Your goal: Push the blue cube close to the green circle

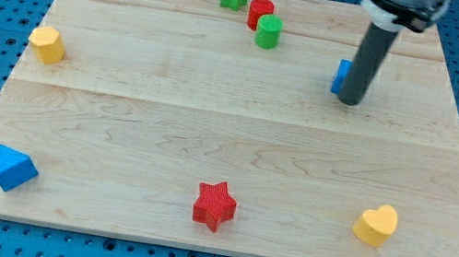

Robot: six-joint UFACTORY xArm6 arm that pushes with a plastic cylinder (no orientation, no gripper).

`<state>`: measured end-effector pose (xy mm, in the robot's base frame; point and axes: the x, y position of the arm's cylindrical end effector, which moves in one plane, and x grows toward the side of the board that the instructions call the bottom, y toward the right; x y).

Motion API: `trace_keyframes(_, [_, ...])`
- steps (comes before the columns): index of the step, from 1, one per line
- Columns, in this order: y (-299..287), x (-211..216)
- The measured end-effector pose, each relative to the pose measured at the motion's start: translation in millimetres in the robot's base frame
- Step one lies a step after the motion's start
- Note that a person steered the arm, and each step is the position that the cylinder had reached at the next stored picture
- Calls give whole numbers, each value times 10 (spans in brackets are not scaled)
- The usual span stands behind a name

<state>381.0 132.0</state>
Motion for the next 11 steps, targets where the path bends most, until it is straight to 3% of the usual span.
trace_keyframes(5, [576,-523])
trace_keyframes(8, [-859,-1085])
trace_keyframes(11, [-939,-1123])
